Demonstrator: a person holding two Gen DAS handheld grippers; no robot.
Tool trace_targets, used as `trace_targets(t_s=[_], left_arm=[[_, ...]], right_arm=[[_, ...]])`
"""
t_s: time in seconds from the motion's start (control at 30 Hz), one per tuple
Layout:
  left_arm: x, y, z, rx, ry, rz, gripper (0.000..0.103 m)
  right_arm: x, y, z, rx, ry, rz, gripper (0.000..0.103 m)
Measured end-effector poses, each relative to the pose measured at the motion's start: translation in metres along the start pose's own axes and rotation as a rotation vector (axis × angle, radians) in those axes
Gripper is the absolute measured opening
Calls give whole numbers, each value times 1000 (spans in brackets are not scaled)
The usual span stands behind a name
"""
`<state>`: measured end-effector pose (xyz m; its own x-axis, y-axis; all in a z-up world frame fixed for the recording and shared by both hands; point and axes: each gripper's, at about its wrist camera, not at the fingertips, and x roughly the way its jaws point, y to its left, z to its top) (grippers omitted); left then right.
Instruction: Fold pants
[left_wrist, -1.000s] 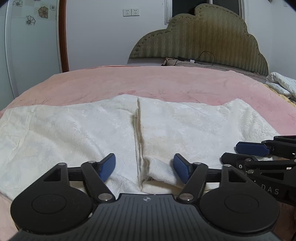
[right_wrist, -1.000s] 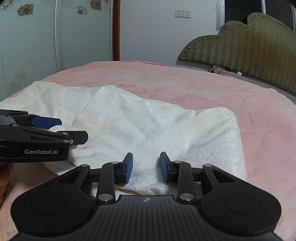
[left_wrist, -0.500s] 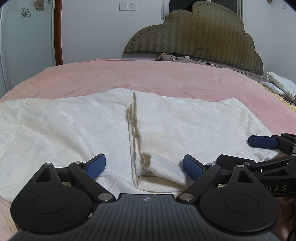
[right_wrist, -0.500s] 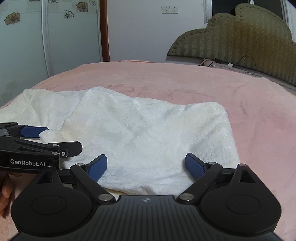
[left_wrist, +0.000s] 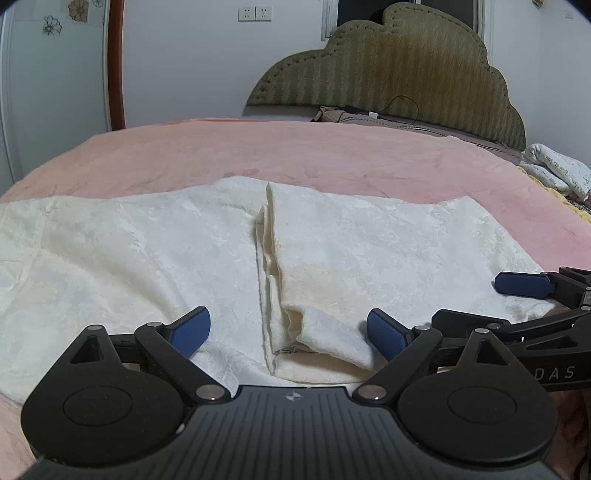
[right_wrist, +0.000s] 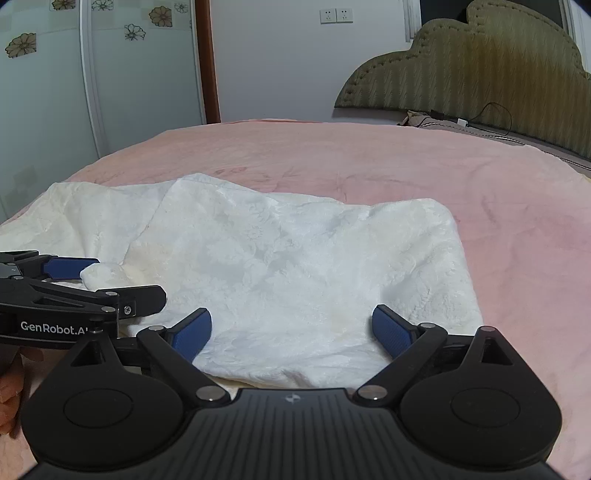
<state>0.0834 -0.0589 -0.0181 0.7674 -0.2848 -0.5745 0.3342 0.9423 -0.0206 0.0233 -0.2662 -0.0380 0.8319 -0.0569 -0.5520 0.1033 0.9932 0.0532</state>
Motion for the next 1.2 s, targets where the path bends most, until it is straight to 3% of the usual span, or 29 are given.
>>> trace_targets(t_s=[0.23,0.33,0.47,0.6,0.73,0.87,1.2], left_arm=[[-33,16,3,-27,-50,31,92],[-56,44,3,-93,-66,47,93],[-89,97,-6,-226,-86,135,93],[-110,155,-21,-392,-78,211,92],[-121,198,-32,-543,-66,215,92],[-124,224,-38,-660,-68,155,92],[-108,270,-52,-1003,-79,-96,101]], right_arm=[[3,2,1,-3,8,18,103],[2,3,0,0,7,13,103],[1,17,7,-1,7,-37,103],[-15,70,12,-184,-102,17,103],[-20,140,13,-425,-160,96,103],[-9,191,13,-531,-150,183,103],[18,272,-16,-878,-239,132,102]])
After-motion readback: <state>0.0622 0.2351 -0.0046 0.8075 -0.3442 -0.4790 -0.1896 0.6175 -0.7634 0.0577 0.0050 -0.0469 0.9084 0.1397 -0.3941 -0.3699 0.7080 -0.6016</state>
